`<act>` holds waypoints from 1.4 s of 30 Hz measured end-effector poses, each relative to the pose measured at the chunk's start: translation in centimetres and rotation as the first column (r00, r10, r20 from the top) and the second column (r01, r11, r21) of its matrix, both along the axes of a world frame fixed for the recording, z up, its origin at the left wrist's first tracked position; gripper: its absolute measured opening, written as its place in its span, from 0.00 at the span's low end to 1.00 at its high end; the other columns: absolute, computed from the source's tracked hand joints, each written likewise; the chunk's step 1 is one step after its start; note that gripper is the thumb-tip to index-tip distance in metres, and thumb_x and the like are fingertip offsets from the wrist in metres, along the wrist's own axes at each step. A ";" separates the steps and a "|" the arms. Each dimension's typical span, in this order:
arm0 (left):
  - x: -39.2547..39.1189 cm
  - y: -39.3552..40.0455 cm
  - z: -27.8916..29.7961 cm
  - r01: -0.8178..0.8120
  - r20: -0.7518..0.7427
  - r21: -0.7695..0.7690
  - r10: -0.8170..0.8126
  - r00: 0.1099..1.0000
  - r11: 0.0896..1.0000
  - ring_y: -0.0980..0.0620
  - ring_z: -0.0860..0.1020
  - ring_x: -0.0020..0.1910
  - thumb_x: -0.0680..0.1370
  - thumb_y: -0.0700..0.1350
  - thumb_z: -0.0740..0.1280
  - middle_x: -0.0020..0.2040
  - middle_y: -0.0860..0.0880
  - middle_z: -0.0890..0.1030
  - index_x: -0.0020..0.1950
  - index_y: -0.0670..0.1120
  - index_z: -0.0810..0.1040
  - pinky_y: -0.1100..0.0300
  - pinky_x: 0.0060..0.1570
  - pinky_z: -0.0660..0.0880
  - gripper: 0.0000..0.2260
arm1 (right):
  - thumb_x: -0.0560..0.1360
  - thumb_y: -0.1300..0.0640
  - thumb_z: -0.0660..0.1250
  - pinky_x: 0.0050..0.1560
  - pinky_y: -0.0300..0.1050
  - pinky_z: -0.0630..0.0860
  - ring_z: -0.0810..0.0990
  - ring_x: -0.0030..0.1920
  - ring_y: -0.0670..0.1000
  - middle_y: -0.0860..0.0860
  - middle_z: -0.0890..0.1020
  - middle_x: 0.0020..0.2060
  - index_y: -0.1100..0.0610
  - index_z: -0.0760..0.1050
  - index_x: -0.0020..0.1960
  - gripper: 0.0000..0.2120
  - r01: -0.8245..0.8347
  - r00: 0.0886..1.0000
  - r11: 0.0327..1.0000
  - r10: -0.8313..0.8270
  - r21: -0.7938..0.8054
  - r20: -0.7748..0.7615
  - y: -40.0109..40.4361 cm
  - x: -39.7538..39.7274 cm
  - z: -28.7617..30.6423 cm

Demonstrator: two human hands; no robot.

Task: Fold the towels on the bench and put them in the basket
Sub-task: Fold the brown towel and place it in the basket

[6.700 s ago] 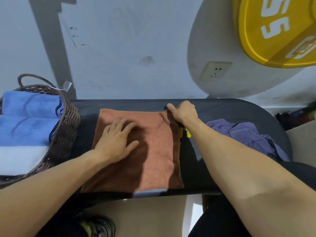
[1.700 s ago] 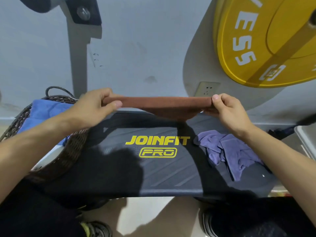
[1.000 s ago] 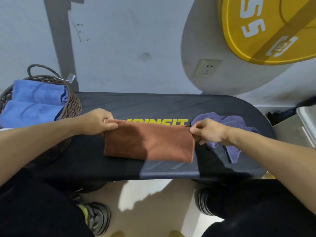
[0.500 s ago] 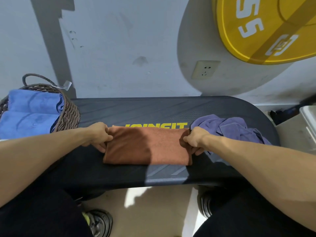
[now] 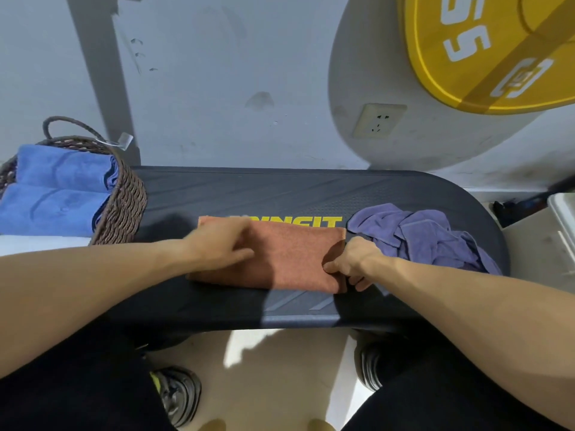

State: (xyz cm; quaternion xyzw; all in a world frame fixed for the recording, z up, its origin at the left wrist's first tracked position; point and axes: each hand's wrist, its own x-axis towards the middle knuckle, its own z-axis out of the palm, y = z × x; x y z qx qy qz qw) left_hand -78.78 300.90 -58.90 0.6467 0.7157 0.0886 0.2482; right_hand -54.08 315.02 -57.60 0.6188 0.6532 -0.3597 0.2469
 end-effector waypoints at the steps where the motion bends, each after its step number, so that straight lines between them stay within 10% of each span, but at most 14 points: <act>1: 1.1 0.1 -0.2 0.090 0.016 -0.039 -0.090 0.996 0.995 0.52 0.76 0.44 0.73 0.55 0.72 0.43 0.56 0.74 0.50 0.50 0.73 0.57 0.43 0.70 0.13 | 0.70 0.52 0.77 0.35 0.54 0.84 0.84 0.38 0.55 0.57 0.81 0.40 0.60 0.72 0.44 0.16 0.014 1.000 1.000 -0.014 -0.004 -0.023 -0.1 -0.2 -0.2; 8: 3.7 1.8 -1.0 0.180 -0.078 -0.207 -0.199 0.977 0.962 0.46 0.76 0.55 0.68 0.55 0.78 0.53 0.51 0.71 0.70 0.52 0.66 0.54 0.52 0.74 0.35 | 0.70 0.70 0.68 0.36 0.47 0.80 0.81 0.38 0.54 0.55 0.82 0.40 0.59 0.75 0.44 0.08 0.326 0.883 0.902 -0.397 -0.281 -0.249 0.9 -0.6 0.3; 15: 3.7 3.4 1.9 0.077 0.138 -0.434 -0.018 0.990 0.898 0.52 0.75 0.52 0.66 0.60 0.78 0.54 0.55 0.74 0.70 0.49 0.68 0.59 0.52 0.71 0.38 | 0.76 0.65 0.68 0.37 0.45 0.80 0.78 0.35 0.50 0.55 0.78 0.34 0.55 0.77 0.46 0.06 0.129 0.865 0.880 -0.325 -0.458 -0.381 0.6 -3.3 2.7; 19: 3.3 3.8 5.1 -0.029 0.669 -0.556 0.468 0.577 0.831 0.53 0.81 0.51 0.65 0.62 0.77 0.49 0.51 0.83 0.63 0.44 0.75 0.56 0.55 0.78 0.34 | 0.73 0.65 0.73 0.35 0.45 0.81 0.78 0.32 0.50 0.53 0.79 0.35 0.56 0.78 0.52 0.10 0.064 0.783 0.925 -0.279 -0.375 -0.556 -0.7 -5.2 4.4; 22: 3.0 3.1 6.0 -0.133 0.730 -0.552 0.554 0.400 0.823 0.46 0.83 0.52 0.71 0.62 0.73 0.53 0.43 0.85 0.56 0.42 0.79 0.52 0.51 0.80 0.26 | 0.72 0.66 0.74 0.38 0.50 0.82 0.80 0.42 0.55 0.55 0.81 0.40 0.56 0.76 0.55 0.14 -0.003 0.677 0.914 -0.297 -0.406 -0.674 -3.0 -6.9 4.9; 27: 0.2 0.8 4.4 -0.492 0.474 -0.473 0.682 0.557 0.731 0.49 0.84 0.48 0.73 0.44 0.76 0.48 0.47 0.86 0.52 0.45 0.83 0.52 0.55 0.80 0.09 | 0.72 0.64 0.75 0.46 0.52 0.84 0.85 0.43 0.53 0.50 0.84 0.38 0.57 0.74 0.60 0.18 -0.124 0.679 0.845 -0.310 -0.520 -0.666 -3.8 -8.5 5.0; 36: -3.7 -2.4 1.4 -0.550 0.351 -0.520 0.751 0.560 0.653 0.46 0.83 0.48 0.79 0.39 0.69 0.49 0.45 0.83 0.57 0.45 0.79 0.48 0.45 0.82 0.08 | 0.72 0.62 0.74 0.40 0.45 0.79 0.78 0.30 0.50 0.51 0.81 0.38 0.57 0.80 0.55 0.12 -0.414 0.788 0.908 0.390 0.060 -0.477 -4.1 -9.5 1.7; 42: -5.0 -3.1 0.1 -0.540 0.275 -0.407 0.662 0.697 0.737 0.49 0.81 0.53 0.79 0.42 0.68 0.53 0.47 0.82 0.58 0.48 0.77 0.50 0.54 0.80 0.08 | 0.71 0.51 0.75 0.58 0.41 0.70 0.75 0.60 0.55 0.56 0.77 0.57 0.53 0.76 0.65 0.23 -0.611 0.671 0.734 0.679 0.298 -0.297 -5.0 -11.0 -0.3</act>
